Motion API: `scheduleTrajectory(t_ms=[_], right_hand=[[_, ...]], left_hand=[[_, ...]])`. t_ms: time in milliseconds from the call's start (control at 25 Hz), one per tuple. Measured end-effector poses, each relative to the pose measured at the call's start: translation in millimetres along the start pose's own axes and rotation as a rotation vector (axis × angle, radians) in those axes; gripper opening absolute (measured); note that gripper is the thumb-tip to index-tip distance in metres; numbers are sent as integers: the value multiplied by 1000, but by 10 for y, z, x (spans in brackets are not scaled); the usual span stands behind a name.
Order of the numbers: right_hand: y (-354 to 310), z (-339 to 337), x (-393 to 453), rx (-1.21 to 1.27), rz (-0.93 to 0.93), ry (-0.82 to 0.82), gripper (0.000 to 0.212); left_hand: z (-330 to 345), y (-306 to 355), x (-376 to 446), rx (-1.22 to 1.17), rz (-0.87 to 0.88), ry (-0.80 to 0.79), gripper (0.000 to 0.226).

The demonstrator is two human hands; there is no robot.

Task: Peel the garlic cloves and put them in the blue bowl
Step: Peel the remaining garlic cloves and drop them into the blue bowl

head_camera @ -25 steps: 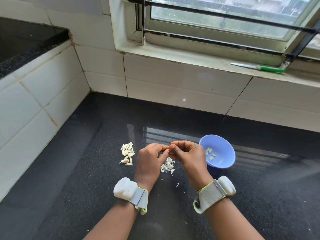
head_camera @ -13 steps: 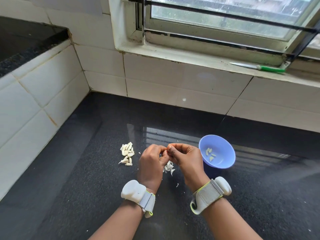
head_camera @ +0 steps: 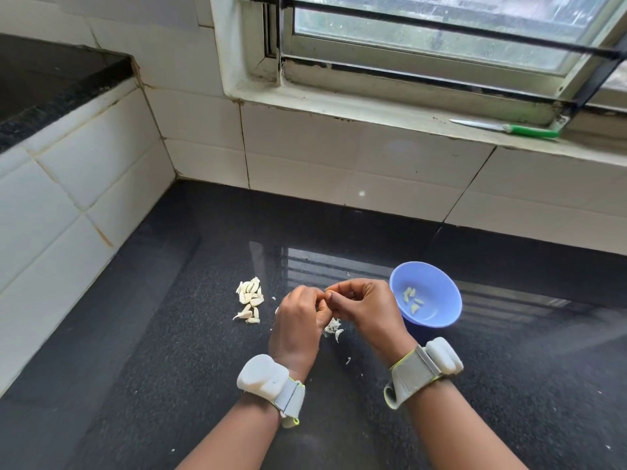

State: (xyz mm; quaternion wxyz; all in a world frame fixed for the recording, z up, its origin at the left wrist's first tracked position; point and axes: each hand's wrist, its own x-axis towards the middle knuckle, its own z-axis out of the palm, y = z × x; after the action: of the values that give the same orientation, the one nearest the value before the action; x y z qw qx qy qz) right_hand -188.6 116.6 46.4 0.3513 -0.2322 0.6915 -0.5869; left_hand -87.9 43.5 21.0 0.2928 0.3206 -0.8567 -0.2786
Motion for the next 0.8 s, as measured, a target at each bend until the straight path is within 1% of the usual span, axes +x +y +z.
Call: scheduleTrajectory(t_ms=[80, 160, 320, 480, 560, 680, 720, 800], right_hand=[[8, -22, -4, 91, 51, -16, 11], [21, -50, -17, 218, 107, -43, 5], [51, -96, -34, 366, 180, -91, 12], [35, -137, -46, 369, 215, -138, 14], [27, -157, -51, 342, 230, -156, 13], [10, -193, -58, 354, 254, -140, 12], [7, -203, -57, 382, 264, -133, 13], [-7, -211, -54, 453, 286, -135, 16]], left_hand=[[-28, -4, 16, -86, -67, -19, 2], [-67, 19, 28, -145, -140, -41, 2], [-131, 51, 49, -196, -179, -64, 1], [-145, 60, 53, -198, -193, -72, 2], [-155, 50, 65, -208, -218, -51, 3], [-174, -33, 109, -205, -265, -9, 4], [-175, -62, 117, -180, -259, -26, 5], [-154, -80, 108, -92, -213, -110, 10]])
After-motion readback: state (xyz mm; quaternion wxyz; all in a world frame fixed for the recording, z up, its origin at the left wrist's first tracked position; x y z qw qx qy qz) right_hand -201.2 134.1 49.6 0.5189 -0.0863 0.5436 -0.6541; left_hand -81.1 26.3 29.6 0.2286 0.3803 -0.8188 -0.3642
